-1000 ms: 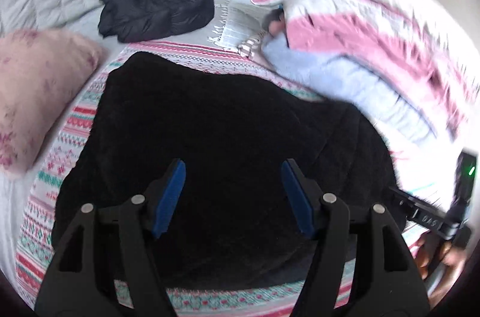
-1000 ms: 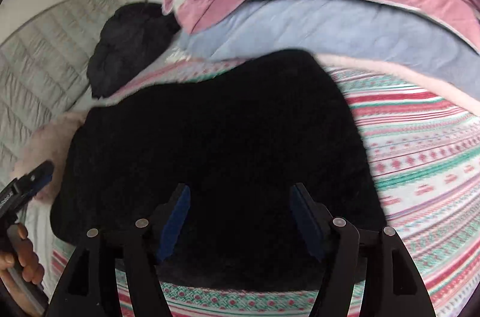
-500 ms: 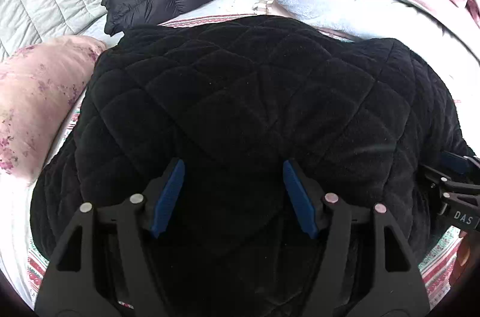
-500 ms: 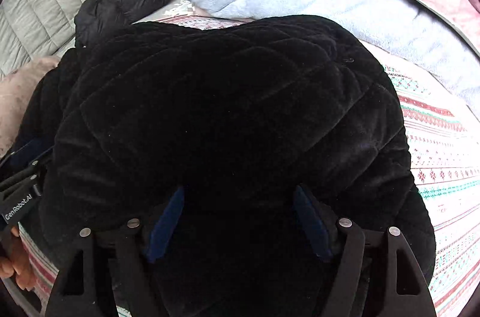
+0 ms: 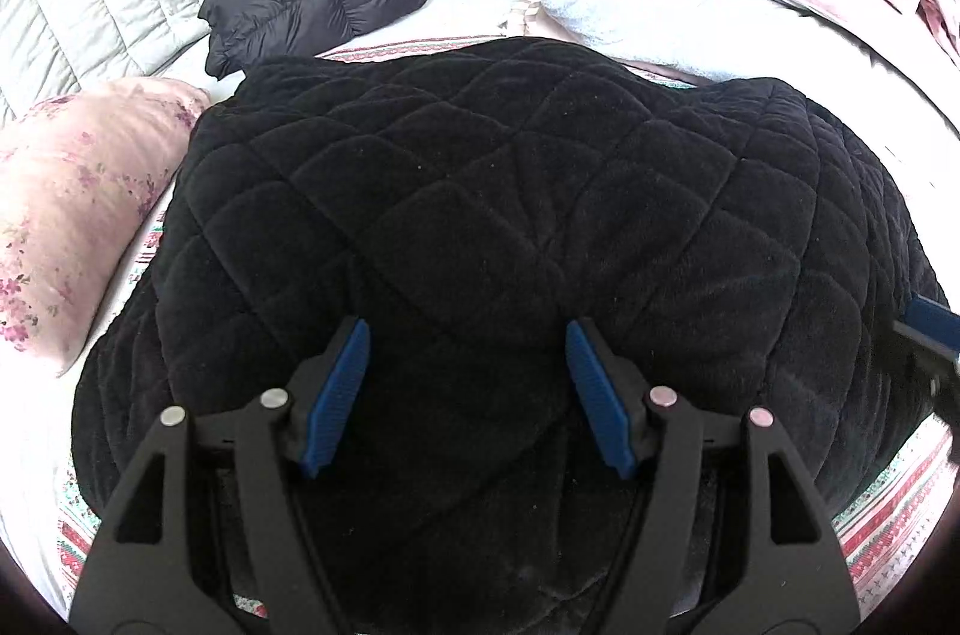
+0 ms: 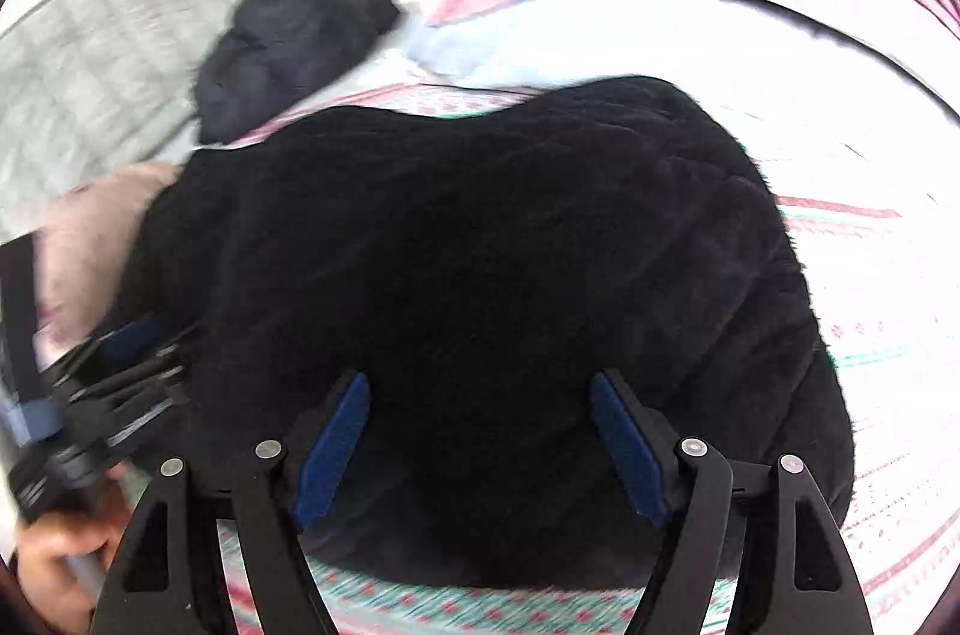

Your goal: Fold large clothes

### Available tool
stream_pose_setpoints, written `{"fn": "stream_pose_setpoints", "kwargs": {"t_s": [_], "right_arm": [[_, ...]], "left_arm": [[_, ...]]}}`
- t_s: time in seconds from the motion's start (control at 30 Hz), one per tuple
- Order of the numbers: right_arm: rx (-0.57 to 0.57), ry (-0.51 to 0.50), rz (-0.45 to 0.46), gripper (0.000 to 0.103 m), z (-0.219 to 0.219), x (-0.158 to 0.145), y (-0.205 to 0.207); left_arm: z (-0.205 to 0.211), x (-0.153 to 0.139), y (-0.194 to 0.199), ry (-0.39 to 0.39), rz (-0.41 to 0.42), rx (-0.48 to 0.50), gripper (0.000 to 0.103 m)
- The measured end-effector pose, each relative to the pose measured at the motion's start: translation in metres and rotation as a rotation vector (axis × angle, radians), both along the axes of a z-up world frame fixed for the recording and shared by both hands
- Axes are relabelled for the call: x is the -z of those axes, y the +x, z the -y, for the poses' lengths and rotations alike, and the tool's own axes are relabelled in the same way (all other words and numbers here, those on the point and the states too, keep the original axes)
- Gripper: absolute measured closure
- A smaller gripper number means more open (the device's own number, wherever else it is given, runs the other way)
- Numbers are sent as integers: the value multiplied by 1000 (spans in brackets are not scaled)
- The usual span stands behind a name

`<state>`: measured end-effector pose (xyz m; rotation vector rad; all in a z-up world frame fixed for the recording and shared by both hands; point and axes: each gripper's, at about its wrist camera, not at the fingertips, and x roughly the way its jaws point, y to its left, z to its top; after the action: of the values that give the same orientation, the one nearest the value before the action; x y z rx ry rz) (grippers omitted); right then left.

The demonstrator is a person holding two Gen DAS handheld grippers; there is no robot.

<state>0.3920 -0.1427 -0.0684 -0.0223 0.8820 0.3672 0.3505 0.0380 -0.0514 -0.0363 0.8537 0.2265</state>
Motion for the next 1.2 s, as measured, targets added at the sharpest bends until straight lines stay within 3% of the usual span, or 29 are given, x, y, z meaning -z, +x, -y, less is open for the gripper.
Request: {"fn": "stream_pose_setpoints", "kwargs": {"t_s": [0.2,0.33,0.47,0.6,0.8,0.87,1.03,1.13,1.2], "right_arm": [[-8,-105,-76,21,-20,35,10],[1,-138,-81,19,-29,36,13],[-3,-45,-98,19,-14,25,14],[43,87,-75,19,9,3,11],[119,187,-140,19,35,6,16],[120,221,-156,19,45,4,17],[116,253,-190,19,49,5,18],[109,227,-214,19,46,11,22],[105,217,-214,19,43,12,21]], "left_arm": [[1,1,-1,6,-3,7,34],[1,-3,-2,-7,-9,11,34],[-1,-18,-7,-62,13,30,34],[4,-38,-8,-167,46,99,34],[24,-49,47,-136,-40,95,34],[23,-45,76,-158,-104,58,34],[29,-10,124,-121,-261,3,27],[32,7,126,-93,-238,7,26],[29,13,126,-119,-224,12,25]]}}
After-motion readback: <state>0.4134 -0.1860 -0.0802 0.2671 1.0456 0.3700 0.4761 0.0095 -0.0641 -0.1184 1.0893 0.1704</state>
